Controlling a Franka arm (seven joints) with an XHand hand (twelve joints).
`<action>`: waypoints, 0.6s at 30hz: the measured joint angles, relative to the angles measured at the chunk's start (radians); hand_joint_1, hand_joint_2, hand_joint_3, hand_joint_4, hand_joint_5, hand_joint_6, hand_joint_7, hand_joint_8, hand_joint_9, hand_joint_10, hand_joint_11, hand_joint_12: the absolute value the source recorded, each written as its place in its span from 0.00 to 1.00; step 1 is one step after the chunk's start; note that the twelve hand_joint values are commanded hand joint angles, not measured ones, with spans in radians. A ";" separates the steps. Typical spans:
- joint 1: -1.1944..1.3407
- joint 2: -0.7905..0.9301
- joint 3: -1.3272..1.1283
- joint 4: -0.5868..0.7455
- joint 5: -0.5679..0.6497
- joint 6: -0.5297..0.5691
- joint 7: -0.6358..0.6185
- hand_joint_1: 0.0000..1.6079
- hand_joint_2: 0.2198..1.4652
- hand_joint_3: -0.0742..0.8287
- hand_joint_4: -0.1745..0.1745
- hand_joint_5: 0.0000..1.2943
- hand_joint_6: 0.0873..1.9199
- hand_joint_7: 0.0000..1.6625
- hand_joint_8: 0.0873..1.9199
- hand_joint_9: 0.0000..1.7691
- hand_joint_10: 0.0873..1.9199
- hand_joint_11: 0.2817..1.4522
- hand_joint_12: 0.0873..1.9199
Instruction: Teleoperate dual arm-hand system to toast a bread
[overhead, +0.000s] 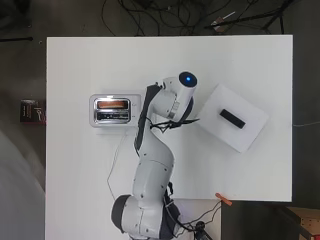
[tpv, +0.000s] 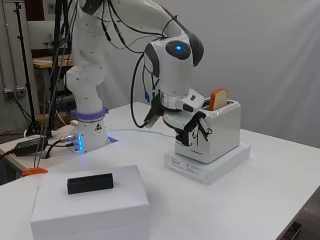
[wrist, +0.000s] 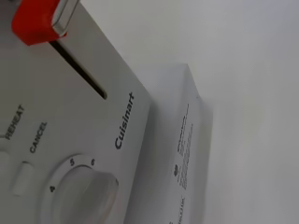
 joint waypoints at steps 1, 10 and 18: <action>-0.003 -0.002 0.000 -0.005 0.012 0.001 -0.016 0.07 0.76 0.08 0.39 0.58 0.00 0.90 1.00 0.99 1.00 0.96 0.97; -0.049 0.013 -0.003 -0.042 0.044 0.012 -0.064 0.06 0.73 0.08 0.15 0.37 0.00 0.81 1.00 0.97 1.00 0.90 0.97; -0.055 0.005 0.042 -0.065 -0.014 0.052 -0.043 0.05 0.73 0.08 0.11 0.28 0.00 0.77 1.00 0.92 1.00 0.81 1.00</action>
